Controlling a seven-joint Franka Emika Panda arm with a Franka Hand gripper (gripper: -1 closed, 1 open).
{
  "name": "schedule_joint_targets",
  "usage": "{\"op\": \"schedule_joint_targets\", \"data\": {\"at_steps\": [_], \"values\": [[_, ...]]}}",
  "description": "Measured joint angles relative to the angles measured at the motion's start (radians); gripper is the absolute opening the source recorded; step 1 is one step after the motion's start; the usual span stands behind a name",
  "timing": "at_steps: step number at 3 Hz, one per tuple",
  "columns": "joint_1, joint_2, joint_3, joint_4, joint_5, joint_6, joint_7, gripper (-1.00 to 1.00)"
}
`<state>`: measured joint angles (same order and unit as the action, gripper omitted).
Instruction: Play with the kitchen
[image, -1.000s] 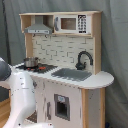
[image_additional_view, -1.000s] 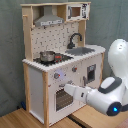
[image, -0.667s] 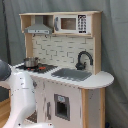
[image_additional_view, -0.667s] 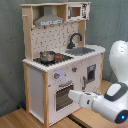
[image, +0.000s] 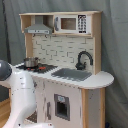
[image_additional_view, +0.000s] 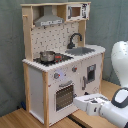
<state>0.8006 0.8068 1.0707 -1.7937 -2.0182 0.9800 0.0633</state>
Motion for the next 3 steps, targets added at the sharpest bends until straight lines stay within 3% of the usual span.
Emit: {"op": "schedule_joint_targets", "data": {"at_steps": [2, 3], "values": [[-0.086, -0.082, 0.011, -0.182, 0.004, -0.010, -0.017, 1.00], [-0.144, -0.120, 0.039, -0.265, 0.009, -0.018, -0.009, 1.00]]}}
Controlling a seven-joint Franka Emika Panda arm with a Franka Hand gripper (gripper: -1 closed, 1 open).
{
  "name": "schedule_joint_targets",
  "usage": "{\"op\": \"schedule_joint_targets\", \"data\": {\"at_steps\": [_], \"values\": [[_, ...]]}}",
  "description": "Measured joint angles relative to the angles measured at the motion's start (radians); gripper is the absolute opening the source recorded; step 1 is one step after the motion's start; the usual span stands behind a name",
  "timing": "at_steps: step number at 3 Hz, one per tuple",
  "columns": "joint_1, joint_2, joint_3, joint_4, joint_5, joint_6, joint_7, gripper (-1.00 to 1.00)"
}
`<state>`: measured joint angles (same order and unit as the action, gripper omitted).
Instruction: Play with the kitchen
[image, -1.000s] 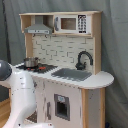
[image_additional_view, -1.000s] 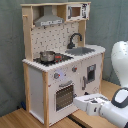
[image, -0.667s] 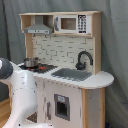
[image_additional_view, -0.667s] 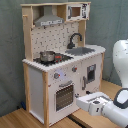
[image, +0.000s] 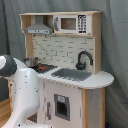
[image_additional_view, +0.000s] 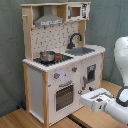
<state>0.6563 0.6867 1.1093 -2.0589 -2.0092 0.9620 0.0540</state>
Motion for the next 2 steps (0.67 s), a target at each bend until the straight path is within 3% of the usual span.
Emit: {"op": "schedule_joint_targets", "data": {"at_steps": [2], "values": [[-0.130, -0.053, 0.082, -0.151, 0.028, -0.035, 0.073, 1.00]]}}
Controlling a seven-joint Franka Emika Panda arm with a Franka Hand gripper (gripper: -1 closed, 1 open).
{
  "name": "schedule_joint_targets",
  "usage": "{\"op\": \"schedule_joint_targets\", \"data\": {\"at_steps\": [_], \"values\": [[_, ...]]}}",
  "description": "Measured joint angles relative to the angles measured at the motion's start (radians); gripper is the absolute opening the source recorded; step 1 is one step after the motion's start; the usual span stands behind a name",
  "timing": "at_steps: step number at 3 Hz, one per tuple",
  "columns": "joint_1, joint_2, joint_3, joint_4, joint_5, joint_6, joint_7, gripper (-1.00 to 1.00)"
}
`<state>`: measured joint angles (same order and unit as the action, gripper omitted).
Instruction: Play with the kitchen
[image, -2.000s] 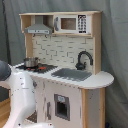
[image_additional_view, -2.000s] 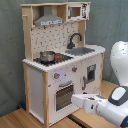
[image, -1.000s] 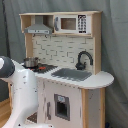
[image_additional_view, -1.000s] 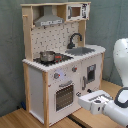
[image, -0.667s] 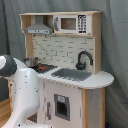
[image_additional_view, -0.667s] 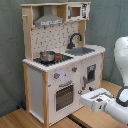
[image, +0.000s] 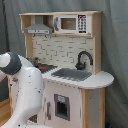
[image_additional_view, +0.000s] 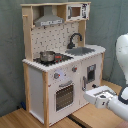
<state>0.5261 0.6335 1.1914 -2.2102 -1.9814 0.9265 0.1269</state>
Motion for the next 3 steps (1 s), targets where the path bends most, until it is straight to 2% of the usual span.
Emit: {"op": "schedule_joint_targets", "data": {"at_steps": [1, 2, 3], "values": [[-0.068, -0.016, 0.045, -0.066, 0.022, -0.024, 0.056, 1.00], [-0.161, -0.029, 0.109, -0.134, 0.038, -0.055, 0.122, 1.00], [-0.243, -0.034, 0.168, -0.172, 0.041, -0.076, 0.169, 1.00]]}}
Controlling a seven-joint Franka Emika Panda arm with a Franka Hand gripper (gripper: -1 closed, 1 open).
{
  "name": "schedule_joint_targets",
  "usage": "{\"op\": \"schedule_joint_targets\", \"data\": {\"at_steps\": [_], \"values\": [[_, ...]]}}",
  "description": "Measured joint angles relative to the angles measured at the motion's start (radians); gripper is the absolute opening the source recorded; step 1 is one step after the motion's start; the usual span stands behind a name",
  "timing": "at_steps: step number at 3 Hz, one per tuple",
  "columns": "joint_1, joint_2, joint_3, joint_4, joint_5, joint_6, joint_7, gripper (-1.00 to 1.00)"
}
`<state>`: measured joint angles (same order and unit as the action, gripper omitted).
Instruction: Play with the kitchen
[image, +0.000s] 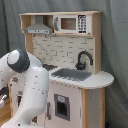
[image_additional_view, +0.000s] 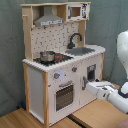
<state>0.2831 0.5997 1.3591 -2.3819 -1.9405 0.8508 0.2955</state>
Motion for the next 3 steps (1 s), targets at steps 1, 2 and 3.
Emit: {"op": "schedule_joint_targets", "data": {"at_steps": [1, 2, 3], "values": [[-0.080, 0.000, 0.059, -0.020, -0.001, -0.008, 0.045, 1.00], [-0.176, 0.000, 0.128, -0.022, -0.010, -0.002, 0.116, 1.00], [-0.233, 0.001, 0.145, -0.017, -0.024, 0.044, 0.205, 1.00]]}}
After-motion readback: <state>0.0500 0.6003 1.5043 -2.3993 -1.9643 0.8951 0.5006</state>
